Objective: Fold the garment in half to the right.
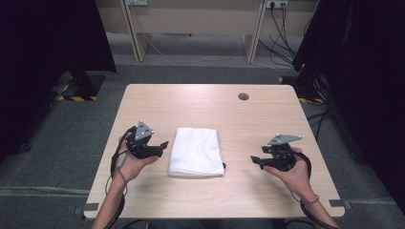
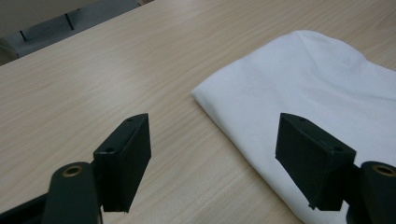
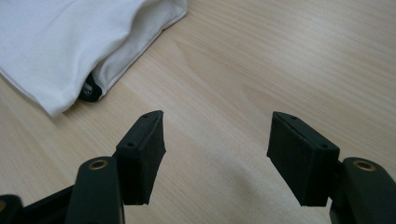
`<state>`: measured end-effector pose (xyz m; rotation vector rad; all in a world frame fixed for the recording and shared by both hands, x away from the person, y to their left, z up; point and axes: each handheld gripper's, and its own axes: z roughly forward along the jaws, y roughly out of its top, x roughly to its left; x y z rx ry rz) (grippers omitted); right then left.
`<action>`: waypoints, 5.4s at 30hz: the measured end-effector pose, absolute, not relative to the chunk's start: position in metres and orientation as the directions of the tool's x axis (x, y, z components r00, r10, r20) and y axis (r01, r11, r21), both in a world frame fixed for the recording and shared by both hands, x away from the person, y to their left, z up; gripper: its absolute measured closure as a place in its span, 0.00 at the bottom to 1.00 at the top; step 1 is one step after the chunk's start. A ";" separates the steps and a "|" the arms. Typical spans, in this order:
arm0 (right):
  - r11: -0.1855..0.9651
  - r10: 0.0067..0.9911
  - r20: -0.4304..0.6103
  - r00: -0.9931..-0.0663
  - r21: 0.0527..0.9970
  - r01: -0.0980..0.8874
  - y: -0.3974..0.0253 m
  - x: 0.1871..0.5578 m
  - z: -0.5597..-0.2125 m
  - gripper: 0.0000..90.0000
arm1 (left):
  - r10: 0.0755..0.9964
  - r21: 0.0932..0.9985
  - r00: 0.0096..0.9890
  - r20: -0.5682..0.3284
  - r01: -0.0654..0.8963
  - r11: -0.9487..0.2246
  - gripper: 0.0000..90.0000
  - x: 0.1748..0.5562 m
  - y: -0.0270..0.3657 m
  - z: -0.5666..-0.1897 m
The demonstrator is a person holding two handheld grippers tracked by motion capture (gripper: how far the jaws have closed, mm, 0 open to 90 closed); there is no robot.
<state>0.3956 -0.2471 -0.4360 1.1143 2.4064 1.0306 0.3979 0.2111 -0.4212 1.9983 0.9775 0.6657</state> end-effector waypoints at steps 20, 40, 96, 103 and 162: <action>0.409 0.785 0.036 -0.618 0.720 0.561 -0.271 0.389 -0.434 0.38 | 0.835 0.833 0.539 0.112 0.407 -0.375 0.29 0.384 0.228 -0.428; 0.383 0.810 0.039 -0.586 0.721 0.578 -0.291 0.381 -0.437 0.36 | 0.850 0.841 0.514 0.114 0.405 -0.358 0.29 0.370 0.242 -0.435; 0.270 0.878 0.080 -0.472 0.732 0.626 -0.349 0.353 -0.452 0.34 | 0.878 0.866 0.470 0.091 0.398 -0.303 0.28 0.334 0.260 -0.460; 0.264 0.884 0.078 -0.461 0.731 0.630 -0.355 0.350 -0.456 0.34 | 0.881 0.870 0.464 0.091 0.393 -0.297 0.28 0.330 0.264 -0.459; 0.197 0.913 0.092 -0.398 0.755 0.626 -0.381 0.338 -0.474 0.32 | 0.911 0.884 0.405 0.073 0.397 -0.247 0.28 0.316 0.285 -0.480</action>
